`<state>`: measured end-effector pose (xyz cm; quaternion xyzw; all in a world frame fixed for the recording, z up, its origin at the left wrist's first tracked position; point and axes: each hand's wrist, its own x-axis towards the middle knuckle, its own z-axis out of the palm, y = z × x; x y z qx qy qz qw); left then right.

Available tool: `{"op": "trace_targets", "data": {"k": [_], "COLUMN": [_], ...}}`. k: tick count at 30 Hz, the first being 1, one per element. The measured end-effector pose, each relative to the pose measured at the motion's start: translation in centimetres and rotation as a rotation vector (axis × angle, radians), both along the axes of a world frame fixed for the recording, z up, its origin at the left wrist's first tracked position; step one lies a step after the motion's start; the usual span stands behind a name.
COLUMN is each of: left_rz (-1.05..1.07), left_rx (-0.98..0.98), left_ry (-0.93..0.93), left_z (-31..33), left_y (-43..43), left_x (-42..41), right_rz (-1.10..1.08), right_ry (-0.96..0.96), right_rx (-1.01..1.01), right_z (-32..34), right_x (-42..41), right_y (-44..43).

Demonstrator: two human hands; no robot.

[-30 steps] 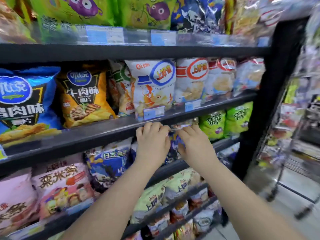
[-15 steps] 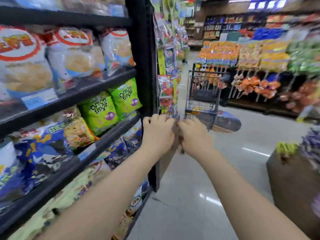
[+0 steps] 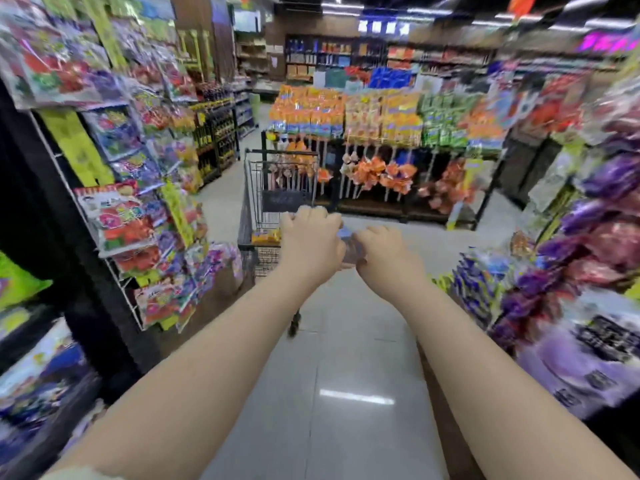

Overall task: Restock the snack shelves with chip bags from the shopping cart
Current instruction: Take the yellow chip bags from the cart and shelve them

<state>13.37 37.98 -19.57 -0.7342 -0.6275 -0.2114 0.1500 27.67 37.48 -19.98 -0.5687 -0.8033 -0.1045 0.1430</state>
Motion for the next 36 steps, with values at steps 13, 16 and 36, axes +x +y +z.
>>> {"op": "trace_targets", "data": {"k": [13, 16, 36], "left_rz": [-0.153, -0.196, -0.125], "left_rx": [0.002, 0.012, -0.158], "left_ry": [-0.056, -0.070, -0.022], "left_z": [0.7, 0.4, -10.1], "left_y": [24.8, 31.7, 71.5], "left_x": [3.7, 3.2, 0.1], "right_rz": [-0.191, -0.219, -0.187], "right_ry": [-0.005, 0.026, -0.005], "right_rx": [0.143, 0.157, -0.056], "right_z": [0.5, 0.6, -8.5], "right_x": [3.3, 2.8, 0.2], "right_y": [22.4, 28.9, 70.0]}}
